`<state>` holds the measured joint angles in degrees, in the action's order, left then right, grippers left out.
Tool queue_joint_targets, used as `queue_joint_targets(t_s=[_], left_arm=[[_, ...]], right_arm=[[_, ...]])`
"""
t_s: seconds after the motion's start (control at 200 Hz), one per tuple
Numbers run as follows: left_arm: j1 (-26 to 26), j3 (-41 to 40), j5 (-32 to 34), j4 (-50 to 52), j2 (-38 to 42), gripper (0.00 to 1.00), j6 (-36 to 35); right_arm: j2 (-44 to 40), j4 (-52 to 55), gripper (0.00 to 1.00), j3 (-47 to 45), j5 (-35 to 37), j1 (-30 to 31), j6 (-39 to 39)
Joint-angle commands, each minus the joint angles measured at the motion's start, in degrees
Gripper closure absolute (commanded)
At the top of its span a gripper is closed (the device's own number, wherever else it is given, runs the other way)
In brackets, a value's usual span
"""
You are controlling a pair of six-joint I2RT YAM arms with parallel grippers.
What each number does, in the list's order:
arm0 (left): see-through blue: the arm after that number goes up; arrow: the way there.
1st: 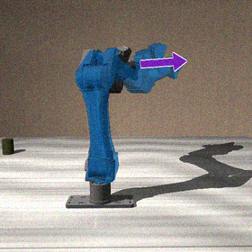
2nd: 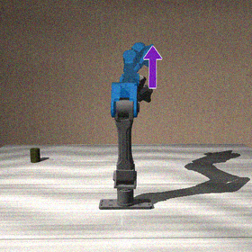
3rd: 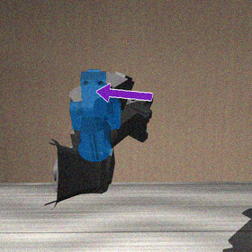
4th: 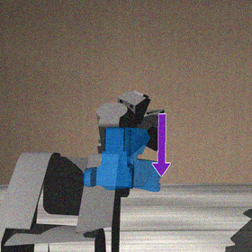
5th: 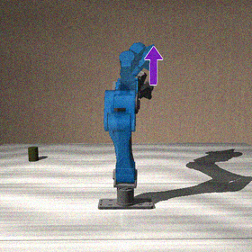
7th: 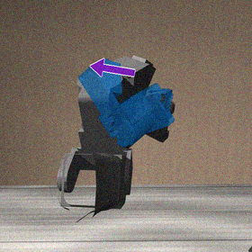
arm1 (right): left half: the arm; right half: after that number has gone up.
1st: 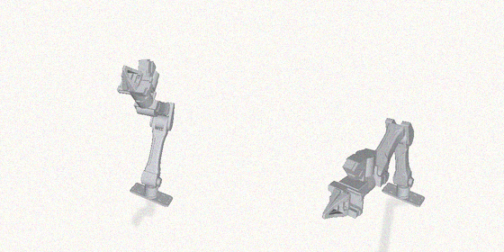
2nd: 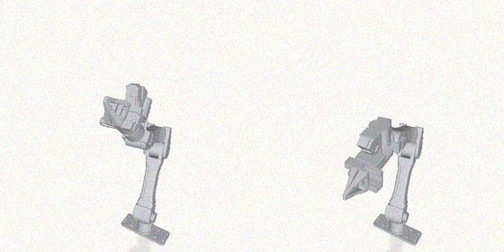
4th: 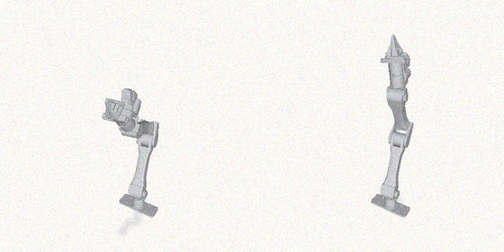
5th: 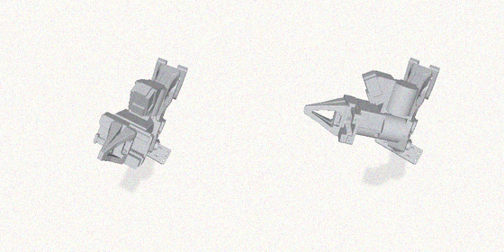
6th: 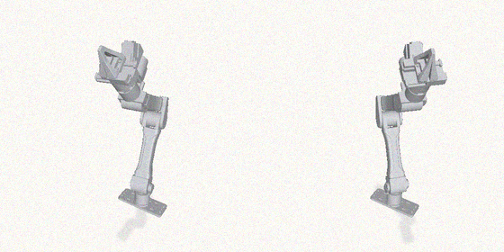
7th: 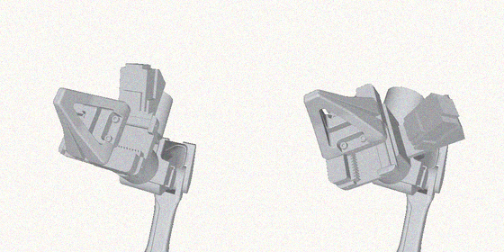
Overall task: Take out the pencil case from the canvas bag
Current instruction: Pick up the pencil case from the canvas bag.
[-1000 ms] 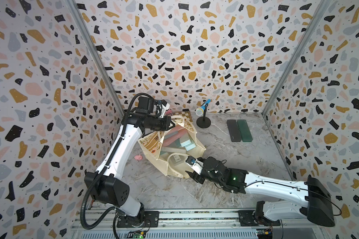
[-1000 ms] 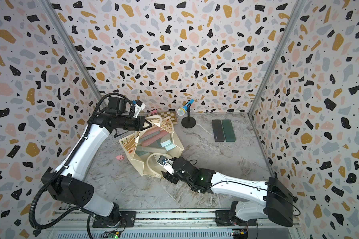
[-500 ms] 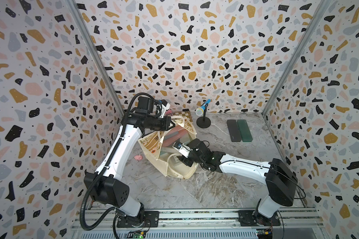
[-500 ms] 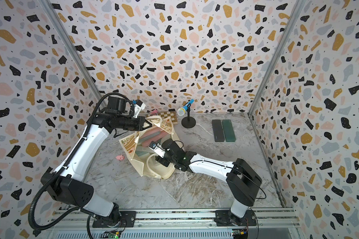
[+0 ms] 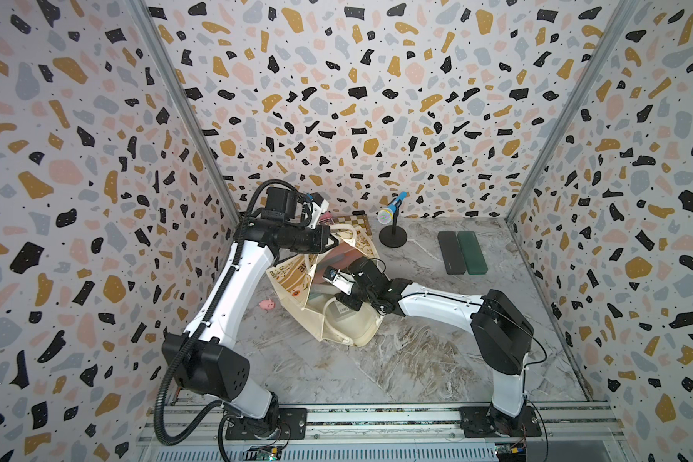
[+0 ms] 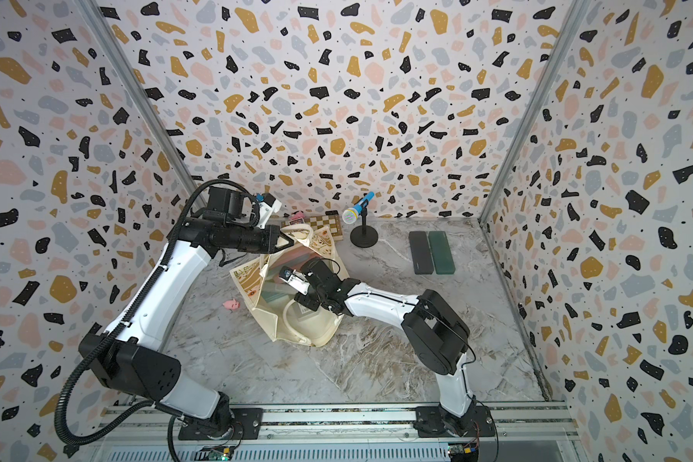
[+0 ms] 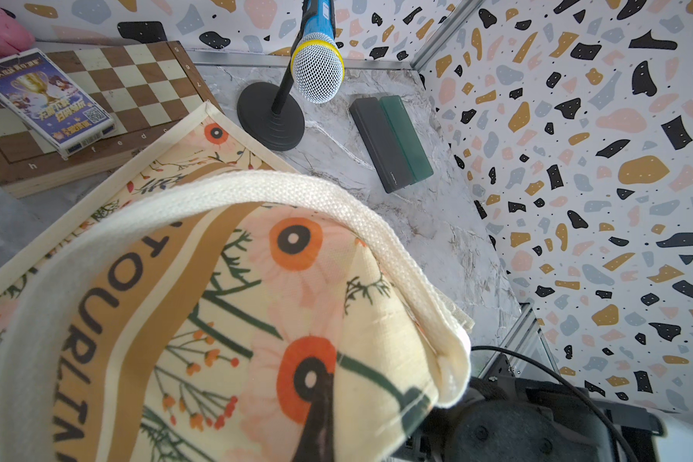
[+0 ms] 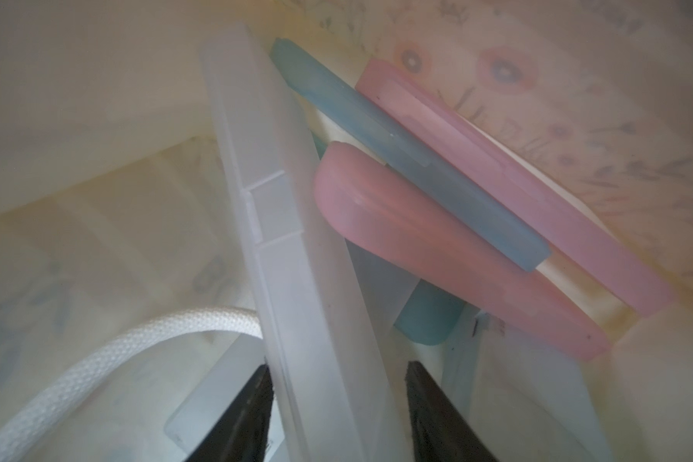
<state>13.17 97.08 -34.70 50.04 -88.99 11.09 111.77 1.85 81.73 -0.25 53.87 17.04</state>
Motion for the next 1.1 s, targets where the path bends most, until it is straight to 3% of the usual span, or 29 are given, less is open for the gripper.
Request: queue_joint_targets(t_s=[0.0, 0.706, 1.096], left_arm=[[-0.16, 0.93, -4.2, -2.76, 2.62, 1.0, -0.55], [-0.38, 0.83, -2.77, -2.23, 2.48, 1.0, -0.62], [-0.68, 0.74, -0.06, -1.28, 2.43, 1.0, -0.92]], right_arm=[[1.26, 3.47, 0.47, 3.8, -0.09, -0.1, 1.83], [1.19, 6.15, 0.76, 5.62, 3.33, 0.54, 4.07], [-6.19, 5.21, 0.82, 0.31, 6.47, 2.54, 3.41]])
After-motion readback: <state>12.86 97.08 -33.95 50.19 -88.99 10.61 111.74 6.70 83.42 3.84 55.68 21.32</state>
